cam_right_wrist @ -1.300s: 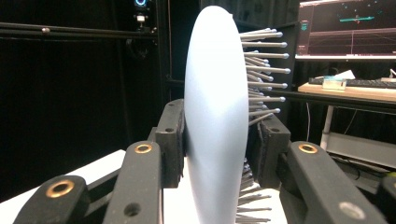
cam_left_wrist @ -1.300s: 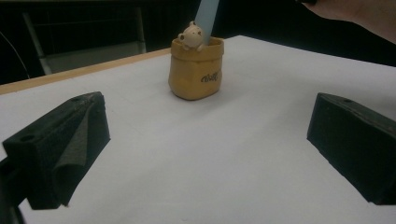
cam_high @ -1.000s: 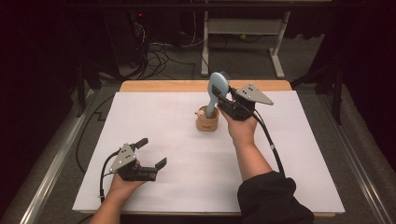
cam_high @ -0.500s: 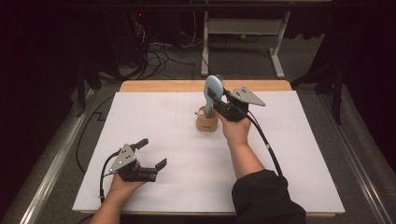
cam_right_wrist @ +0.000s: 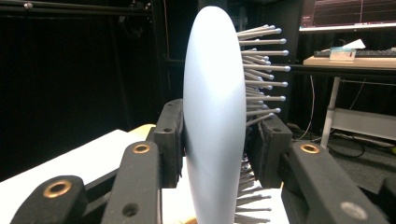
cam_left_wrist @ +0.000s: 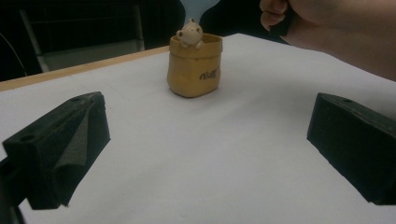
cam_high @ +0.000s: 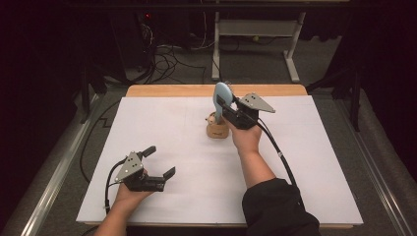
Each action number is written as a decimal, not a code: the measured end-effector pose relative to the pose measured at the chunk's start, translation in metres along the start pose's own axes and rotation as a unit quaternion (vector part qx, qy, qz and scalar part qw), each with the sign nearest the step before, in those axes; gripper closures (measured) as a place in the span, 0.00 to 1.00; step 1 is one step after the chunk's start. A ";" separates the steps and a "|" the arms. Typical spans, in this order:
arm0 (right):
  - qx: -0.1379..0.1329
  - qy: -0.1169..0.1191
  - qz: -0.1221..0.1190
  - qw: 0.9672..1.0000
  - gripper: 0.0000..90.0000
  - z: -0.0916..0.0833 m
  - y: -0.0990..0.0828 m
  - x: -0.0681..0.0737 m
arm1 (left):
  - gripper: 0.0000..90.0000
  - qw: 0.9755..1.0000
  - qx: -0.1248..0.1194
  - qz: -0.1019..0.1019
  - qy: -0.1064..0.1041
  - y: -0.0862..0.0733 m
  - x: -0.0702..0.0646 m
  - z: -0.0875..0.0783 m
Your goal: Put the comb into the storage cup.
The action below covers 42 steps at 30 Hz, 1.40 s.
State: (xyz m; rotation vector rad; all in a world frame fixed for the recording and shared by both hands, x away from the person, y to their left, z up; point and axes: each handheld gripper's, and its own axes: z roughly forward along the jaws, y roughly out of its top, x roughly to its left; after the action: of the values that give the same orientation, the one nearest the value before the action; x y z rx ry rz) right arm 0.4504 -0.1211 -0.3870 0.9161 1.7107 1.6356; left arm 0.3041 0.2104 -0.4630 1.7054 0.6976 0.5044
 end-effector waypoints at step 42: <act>0.024 -0.020 0.025 0.999 0.58 -0.013 0.000 -0.019 | 0.00 1.000 0.007 0.003 -0.004 -0.001 -0.001 0.002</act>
State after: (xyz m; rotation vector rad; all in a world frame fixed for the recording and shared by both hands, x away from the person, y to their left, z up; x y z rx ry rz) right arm 0.4511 -0.1440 -0.3871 1.0144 1.7186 1.6035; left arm 0.3045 0.2083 -0.4643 1.7219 0.6910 0.4984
